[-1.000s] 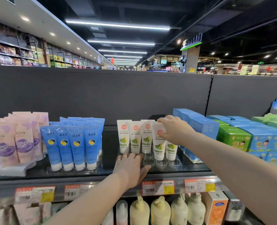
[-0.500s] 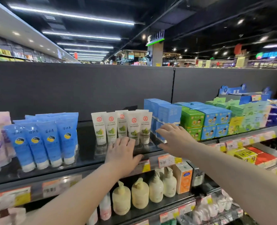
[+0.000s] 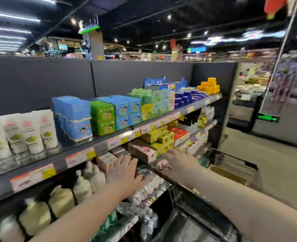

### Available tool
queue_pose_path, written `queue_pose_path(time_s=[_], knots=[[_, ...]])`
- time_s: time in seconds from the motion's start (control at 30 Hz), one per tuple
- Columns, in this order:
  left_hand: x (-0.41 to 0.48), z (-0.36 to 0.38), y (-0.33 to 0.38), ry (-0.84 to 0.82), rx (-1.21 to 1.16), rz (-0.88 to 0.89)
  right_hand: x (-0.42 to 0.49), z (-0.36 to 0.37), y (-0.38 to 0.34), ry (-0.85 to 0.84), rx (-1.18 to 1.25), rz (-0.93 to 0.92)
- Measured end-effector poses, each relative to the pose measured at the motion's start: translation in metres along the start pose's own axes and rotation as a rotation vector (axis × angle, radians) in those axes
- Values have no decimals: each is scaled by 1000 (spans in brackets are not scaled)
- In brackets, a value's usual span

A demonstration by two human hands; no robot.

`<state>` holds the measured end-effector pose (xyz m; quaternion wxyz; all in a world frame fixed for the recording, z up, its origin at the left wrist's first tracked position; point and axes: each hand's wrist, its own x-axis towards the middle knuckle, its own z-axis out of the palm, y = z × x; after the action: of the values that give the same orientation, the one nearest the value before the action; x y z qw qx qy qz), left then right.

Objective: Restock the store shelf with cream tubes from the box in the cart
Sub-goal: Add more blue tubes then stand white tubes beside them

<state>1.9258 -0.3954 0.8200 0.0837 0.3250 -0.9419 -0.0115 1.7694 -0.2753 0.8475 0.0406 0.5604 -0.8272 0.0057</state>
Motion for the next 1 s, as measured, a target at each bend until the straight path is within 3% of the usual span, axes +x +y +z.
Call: queue_pose_path(time_s=[0.43,0.7,1.0], knots=[[0,77,283,-241,-67,360,-205,42,217,-152,9,454],[28,115,380,-309,-41,504,-255,65,295,-200,59,615],[117,171,451,-361,-66,544,-233,84,397,-301,61,724]])
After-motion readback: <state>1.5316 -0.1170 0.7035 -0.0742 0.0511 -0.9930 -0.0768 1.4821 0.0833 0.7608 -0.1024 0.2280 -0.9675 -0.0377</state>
